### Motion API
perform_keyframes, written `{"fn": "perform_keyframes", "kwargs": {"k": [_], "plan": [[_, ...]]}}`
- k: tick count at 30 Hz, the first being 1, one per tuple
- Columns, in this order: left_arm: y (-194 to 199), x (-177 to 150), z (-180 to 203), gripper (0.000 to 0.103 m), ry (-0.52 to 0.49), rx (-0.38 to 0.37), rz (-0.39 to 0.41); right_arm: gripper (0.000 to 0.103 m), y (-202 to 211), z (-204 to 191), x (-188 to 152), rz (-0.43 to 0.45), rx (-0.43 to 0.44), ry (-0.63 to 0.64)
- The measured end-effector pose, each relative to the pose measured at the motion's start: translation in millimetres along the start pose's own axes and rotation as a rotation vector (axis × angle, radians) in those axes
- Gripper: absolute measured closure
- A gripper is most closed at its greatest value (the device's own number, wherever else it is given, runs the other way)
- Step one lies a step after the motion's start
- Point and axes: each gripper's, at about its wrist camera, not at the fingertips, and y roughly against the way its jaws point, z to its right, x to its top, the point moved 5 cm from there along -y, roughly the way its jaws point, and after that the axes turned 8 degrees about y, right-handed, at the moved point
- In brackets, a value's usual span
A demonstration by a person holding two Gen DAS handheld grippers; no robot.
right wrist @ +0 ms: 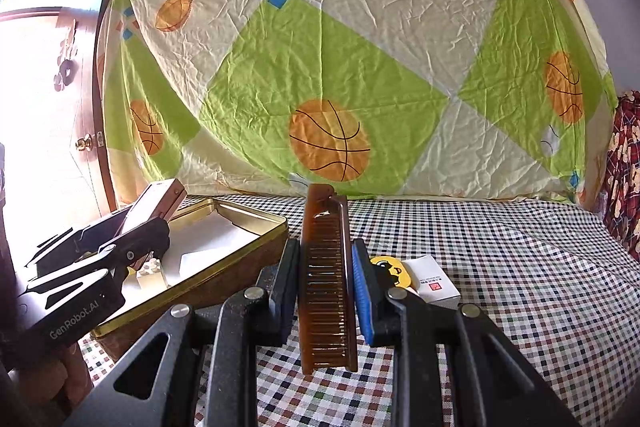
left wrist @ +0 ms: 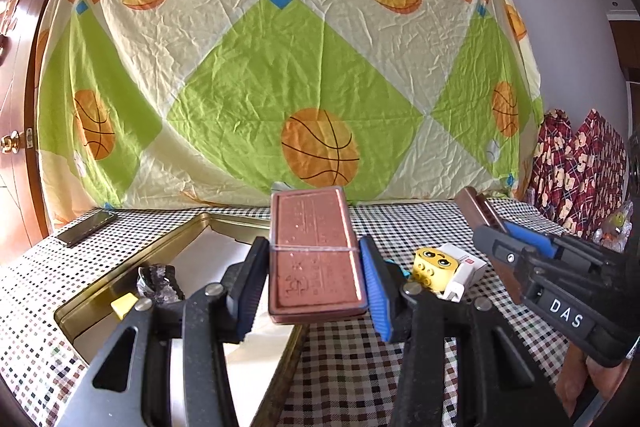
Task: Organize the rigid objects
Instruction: 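Lift and carry the tile and comb toward the gold tin with both grippers, then lower the tile with the left gripper while the right lowers the comb into the tin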
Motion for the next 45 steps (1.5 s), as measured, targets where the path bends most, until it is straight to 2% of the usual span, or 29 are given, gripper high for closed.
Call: {"fn": "perform_keyframes", "kwargs": {"k": [28, 45], "plan": [[17, 4, -25, 0.058, 0.062, -0.004, 0.033, 0.076, 3, -45, 7, 0.037, 0.064, 0.047], [13, 10, -66, 0.058, 0.105, 0.065, 0.031, 0.076, -4, -68, 11, 0.046, 0.103, 0.069]]}}
